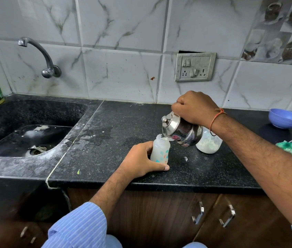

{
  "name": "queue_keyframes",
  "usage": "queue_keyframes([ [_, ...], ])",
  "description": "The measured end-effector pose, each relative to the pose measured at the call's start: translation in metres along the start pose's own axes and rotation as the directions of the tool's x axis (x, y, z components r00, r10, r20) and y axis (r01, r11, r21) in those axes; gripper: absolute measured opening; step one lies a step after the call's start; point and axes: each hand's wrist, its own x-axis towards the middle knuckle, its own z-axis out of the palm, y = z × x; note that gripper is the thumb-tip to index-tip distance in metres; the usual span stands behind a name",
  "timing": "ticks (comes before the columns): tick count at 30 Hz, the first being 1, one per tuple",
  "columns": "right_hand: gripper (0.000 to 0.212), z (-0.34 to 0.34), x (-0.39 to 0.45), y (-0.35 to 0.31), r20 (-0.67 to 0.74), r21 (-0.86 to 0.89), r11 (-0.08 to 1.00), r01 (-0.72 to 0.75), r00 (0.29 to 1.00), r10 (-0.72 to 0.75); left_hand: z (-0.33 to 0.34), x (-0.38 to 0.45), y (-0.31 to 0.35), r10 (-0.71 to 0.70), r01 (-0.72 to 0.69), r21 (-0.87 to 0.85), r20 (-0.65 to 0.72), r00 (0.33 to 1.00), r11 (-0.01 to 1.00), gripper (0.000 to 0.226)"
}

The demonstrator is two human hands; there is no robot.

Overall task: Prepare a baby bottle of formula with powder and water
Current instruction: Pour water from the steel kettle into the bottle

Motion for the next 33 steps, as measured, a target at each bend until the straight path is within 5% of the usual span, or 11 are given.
queue_keyframes([
  [17, 0.05, 0.01, -0.012, 0.025, -0.093, 0.152, 0.988, -0.021, 0.995, 0.036, 0.0, 0.0, -0.001, -0.003, 0.003, 0.0, -0.014, 1.0, 1.0, 0.071],
  [33, 0.046, 0.0, -0.007, 0.016, -0.054, 0.044, 0.999, 0.022, 0.998, -0.02, 0.0, -0.001, 0.002, -0.001, 0.001, 0.0, -0.015, 1.0, 1.0, 0.07],
])
